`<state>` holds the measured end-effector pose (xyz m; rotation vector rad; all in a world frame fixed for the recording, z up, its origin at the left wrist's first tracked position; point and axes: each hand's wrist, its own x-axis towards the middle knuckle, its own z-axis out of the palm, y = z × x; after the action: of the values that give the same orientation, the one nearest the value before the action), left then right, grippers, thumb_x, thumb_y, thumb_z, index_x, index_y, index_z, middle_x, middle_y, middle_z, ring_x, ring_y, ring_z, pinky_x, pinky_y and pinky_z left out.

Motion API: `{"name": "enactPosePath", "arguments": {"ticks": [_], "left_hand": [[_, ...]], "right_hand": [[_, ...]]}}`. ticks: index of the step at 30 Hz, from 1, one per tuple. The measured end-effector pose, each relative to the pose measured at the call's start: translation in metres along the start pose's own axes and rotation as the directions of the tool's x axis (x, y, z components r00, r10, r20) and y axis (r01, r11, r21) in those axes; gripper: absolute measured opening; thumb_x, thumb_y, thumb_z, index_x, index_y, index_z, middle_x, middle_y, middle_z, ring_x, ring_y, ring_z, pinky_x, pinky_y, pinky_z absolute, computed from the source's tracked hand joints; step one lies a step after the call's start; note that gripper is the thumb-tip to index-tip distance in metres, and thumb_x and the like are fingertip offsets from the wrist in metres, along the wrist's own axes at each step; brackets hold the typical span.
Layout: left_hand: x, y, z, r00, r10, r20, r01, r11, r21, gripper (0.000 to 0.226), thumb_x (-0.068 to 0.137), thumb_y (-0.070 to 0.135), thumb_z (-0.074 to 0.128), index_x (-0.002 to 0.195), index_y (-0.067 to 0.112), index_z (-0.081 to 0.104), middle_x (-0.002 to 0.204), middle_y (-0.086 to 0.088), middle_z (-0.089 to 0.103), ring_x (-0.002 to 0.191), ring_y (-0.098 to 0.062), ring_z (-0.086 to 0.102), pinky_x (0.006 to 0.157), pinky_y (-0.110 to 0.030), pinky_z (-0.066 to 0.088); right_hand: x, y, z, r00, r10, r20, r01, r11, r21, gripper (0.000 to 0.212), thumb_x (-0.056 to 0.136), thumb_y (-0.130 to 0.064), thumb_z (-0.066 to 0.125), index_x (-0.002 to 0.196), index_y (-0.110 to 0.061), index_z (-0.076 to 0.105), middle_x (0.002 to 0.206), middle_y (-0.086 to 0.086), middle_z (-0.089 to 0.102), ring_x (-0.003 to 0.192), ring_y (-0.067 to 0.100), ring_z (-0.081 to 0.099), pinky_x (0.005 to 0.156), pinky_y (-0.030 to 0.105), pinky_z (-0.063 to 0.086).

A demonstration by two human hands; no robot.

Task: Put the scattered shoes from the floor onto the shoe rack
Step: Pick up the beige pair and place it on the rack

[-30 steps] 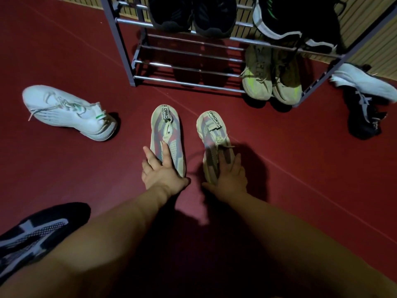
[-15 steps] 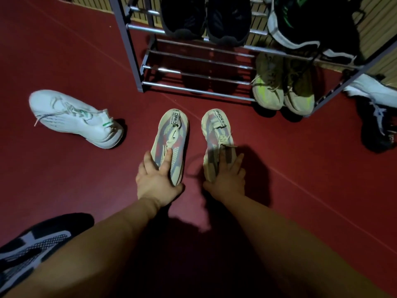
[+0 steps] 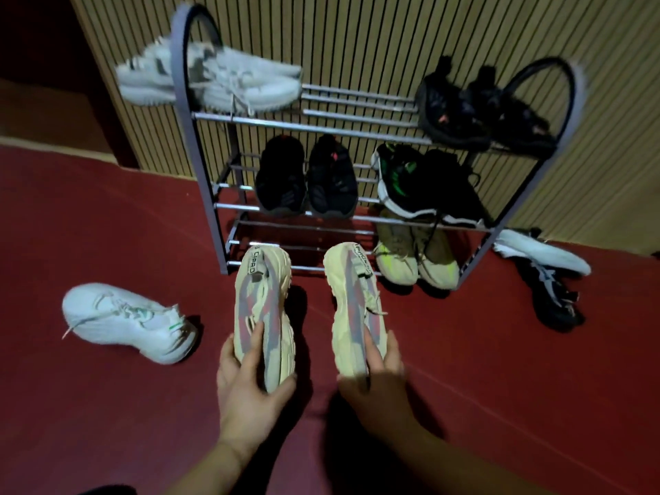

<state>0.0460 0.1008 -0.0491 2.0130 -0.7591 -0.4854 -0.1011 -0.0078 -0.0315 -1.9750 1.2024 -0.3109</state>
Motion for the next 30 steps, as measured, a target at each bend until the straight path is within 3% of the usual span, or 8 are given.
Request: {"name": "enactPosePath", "arguments": {"ticks": [4, 6, 10, 14, 18, 22, 26, 30], "left_hand": [[-0.008, 0.023, -0.004, 0.983, 0.18, -0.036, -0.182, 0.982, -0.043, 0.092, 0.05, 0.06, 0.059, 0.133, 0.067, 0.02, 0.15, 0.014, 0.011, 0.136, -0.007, 0.017, 0.107, -0.028, 0.017], [-0.006, 0.035, -0.007, 0.961, 0.269, -0.056, -0.271, 0.962, -0.034, 0.091, 0.051, 0.058, 0.061, 0.131, 0.069, 0.02, 0.147, 0.023, 0.011, 0.135, -0.006, 0.018, 0.106, -0.028, 0.019], [0.005, 0.066, -0.012, 0.918, 0.378, -0.115, -0.385, 0.922, -0.039, 0.091, 0.052, 0.057, 0.063, 0.133, 0.066, 0.021, 0.15, 0.023, 0.009, 0.139, -0.003, 0.015, 0.107, -0.029, 0.019], [0.025, 0.114, -0.019, 0.904, 0.401, -0.151, -0.417, 0.904, -0.093, 0.091, 0.052, 0.06, 0.061, 0.131, 0.069, 0.018, 0.153, 0.016, 0.009, 0.14, 0.004, 0.006, 0.107, -0.024, 0.014], [0.057, 0.169, -0.03, 0.882, 0.439, -0.171, -0.453, 0.89, -0.05, 0.09, 0.051, 0.065, 0.056, 0.13, 0.071, 0.015, 0.154, 0.006, 0.011, 0.14, 0.0, 0.008, 0.107, -0.019, 0.011], [0.092, 0.234, -0.039, 0.888, 0.439, -0.138, -0.441, 0.897, 0.019, 0.09, 0.064, 0.049, 0.073, 0.133, 0.063, 0.017, 0.156, 0.003, 0.008, 0.142, -0.02, 0.013, 0.113, -0.032, 0.015], [0.142, 0.295, -0.035, 0.93, 0.345, -0.127, -0.324, 0.932, 0.161, 0.088, 0.073, 0.045, 0.071, 0.144, 0.049, 0.019, 0.158, -0.003, 0.002, 0.141, -0.031, 0.012, 0.114, -0.045, 0.018], [0.191, 0.325, -0.027, 0.975, 0.221, -0.018, -0.188, 0.865, 0.465, 0.088, 0.079, 0.05, 0.064, 0.148, 0.042, 0.009, 0.157, -0.012, -0.006, 0.142, -0.038, 0.005, 0.114, -0.049, 0.013]], "right_hand": [[-0.006, -0.012, -0.017, 0.984, -0.113, -0.141, 0.112, 0.994, -0.013, 0.104, 0.055, -0.062, 0.043, 0.141, -0.035, -0.009, 0.155, -0.005, -0.009, 0.139, 0.025, 0.011, 0.109, 0.032, 0.018], [-0.004, -0.02, -0.027, 0.974, -0.16, -0.161, 0.16, 0.987, -0.011, 0.1, 0.052, -0.064, 0.038, 0.137, -0.044, -0.01, 0.149, -0.018, -0.017, 0.141, 0.02, 0.005, 0.108, 0.028, 0.016], [0.007, -0.04, -0.052, 0.94, -0.228, -0.254, 0.228, 0.973, -0.03, 0.107, 0.054, -0.068, 0.037, 0.138, -0.027, -0.016, 0.144, -0.022, -0.025, 0.141, 0.014, -0.003, 0.105, 0.022, 0.01], [0.021, -0.068, -0.085, 0.879, -0.302, -0.37, 0.311, 0.95, -0.037, 0.094, 0.069, -0.058, 0.052, 0.135, -0.04, -0.014, 0.147, -0.018, -0.029, 0.138, 0.004, -0.015, 0.102, 0.009, -0.005], [0.043, -0.099, -0.131, 0.854, -0.278, -0.439, 0.216, 0.958, -0.186, 0.094, 0.084, -0.046, 0.061, 0.145, -0.037, -0.009, 0.152, -0.001, -0.031, 0.142, 0.021, -0.012, 0.112, 0.033, 0.009], [0.067, -0.128, -0.177, 0.862, -0.218, -0.457, 0.063, 0.942, -0.329, 0.083, 0.088, -0.045, 0.056, 0.15, -0.036, 0.002, 0.153, 0.007, -0.029, 0.141, 0.031, -0.005, 0.114, 0.042, 0.013], [0.1, -0.151, -0.211, 0.844, -0.209, -0.493, -0.026, 0.904, -0.427, 0.08, 0.086, -0.046, 0.056, 0.15, -0.031, 0.011, 0.154, 0.012, -0.024, 0.139, 0.038, 0.003, 0.114, 0.048, 0.017], [0.132, -0.17, -0.226, 0.841, -0.259, -0.475, -0.055, 0.832, -0.552, 0.08, 0.084, -0.049, 0.057, 0.149, -0.03, 0.014, 0.157, 0.007, -0.017, 0.137, 0.039, 0.013, 0.111, 0.047, 0.023]]}}
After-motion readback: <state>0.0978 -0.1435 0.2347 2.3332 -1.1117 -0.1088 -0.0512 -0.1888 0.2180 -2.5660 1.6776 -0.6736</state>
